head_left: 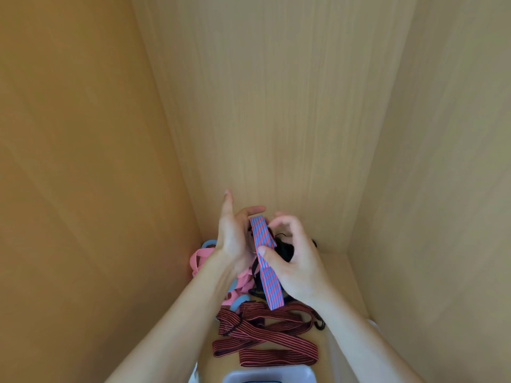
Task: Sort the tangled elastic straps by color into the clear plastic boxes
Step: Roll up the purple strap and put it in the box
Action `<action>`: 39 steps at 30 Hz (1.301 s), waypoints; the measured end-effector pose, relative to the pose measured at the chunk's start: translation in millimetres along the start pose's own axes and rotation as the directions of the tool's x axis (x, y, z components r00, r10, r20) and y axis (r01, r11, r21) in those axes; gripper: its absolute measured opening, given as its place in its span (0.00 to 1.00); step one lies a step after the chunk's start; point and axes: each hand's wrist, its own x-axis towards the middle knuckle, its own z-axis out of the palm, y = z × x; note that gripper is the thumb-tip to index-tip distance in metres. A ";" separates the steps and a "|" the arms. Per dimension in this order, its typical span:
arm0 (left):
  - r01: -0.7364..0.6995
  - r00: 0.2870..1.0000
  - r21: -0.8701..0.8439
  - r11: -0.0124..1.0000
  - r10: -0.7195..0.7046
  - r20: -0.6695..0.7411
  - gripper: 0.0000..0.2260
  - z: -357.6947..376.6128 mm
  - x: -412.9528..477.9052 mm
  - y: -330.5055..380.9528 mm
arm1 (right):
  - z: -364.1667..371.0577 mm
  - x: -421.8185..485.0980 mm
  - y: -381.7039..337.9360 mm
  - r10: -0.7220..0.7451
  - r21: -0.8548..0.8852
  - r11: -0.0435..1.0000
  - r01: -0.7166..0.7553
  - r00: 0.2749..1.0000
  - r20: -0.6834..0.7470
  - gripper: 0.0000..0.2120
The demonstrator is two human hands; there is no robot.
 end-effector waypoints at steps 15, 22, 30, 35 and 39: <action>-0.263 0.964 0.194 0.945 0.247 0.102 0.29 10.1 -3.1 5.4 | -9.4 9.0 11.0 0.415 0.420 0.787 -0.451 0.892 0.180 0.23; -0.238 0.963 0.345 0.908 0.174 0.206 0.22 -24.6 -13.3 -32.6 | -20.9 12.5 13.3 0.423 0.574 0.702 -0.421 0.895 0.139 0.18; -0.270 0.961 0.510 0.816 0.196 0.195 0.13 -27.2 -23.8 -56.6 | -10.4 11.3 24.8 0.400 0.510 0.788 -0.344 0.916 -0.001 0.17; -0.201 0.979 0.460 0.865 0.156 0.134 0.10 -30.6 -28.0 -56.0 | -4.5 4.4 33.3 0.340 0.399 0.865 -0.304 0.940 -0.021 0.23; -0.080 0.978 0.252 0.965 0.026 0.208 0.14 -36.6 -33.7 -57.0 | -3.6 -5.8 34.2 0.241 0.199 0.953 -0.227 0.969 -0.047 0.27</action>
